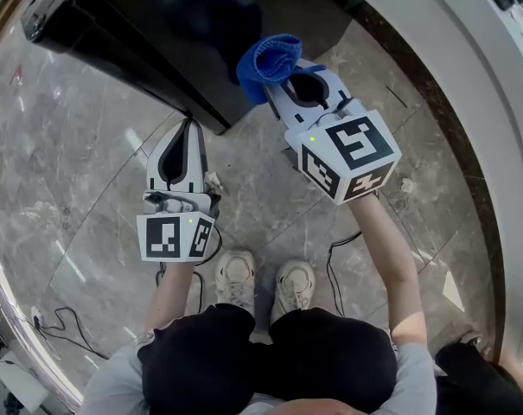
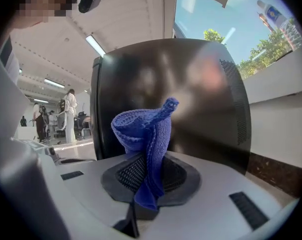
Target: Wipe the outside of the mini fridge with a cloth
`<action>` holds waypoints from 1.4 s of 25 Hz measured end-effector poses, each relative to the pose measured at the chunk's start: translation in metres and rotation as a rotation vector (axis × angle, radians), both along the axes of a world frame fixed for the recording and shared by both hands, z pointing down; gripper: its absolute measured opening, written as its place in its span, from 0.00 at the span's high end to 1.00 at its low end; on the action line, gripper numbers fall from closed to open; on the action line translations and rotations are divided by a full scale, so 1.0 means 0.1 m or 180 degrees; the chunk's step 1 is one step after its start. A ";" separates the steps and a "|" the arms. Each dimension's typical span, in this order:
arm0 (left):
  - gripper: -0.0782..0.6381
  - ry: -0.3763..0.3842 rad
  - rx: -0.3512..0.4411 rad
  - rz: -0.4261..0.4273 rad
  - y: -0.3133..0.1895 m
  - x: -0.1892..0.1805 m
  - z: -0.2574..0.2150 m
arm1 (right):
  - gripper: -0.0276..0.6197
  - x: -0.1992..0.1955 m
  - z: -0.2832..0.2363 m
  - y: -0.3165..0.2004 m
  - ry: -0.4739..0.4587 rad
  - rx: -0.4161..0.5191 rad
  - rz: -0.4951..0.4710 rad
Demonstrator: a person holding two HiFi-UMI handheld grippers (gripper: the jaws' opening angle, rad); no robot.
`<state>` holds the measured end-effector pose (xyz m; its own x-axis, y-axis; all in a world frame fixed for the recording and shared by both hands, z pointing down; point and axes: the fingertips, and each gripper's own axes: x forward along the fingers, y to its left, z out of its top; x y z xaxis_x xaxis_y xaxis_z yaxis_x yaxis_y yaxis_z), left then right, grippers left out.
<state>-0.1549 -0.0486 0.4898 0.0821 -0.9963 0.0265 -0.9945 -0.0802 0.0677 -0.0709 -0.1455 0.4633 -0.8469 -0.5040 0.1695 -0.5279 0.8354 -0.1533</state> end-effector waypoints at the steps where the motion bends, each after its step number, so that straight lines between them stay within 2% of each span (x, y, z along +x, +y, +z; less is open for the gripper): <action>1: 0.88 0.0001 0.0000 -0.0002 0.00 0.00 0.00 | 0.85 0.05 0.00 -0.07 0.0024 0.0019 0.0062; 15: 0.88 0.0006 0.0023 -0.0004 0.01 -0.01 0.00 | 0.85 0.79 0.08 -1.12 0.0211 0.0093 0.1056; 24: 0.88 -0.0051 -0.0004 -0.0006 0.01 -0.01 0.00 | 0.85 1.28 0.06 -1.77 0.0443 0.0157 0.1675; 35: 0.88 -0.0079 0.0015 -0.0002 0.01 -0.02 0.01 | 0.85 1.55 0.11 -2.13 0.0576 0.0114 0.2026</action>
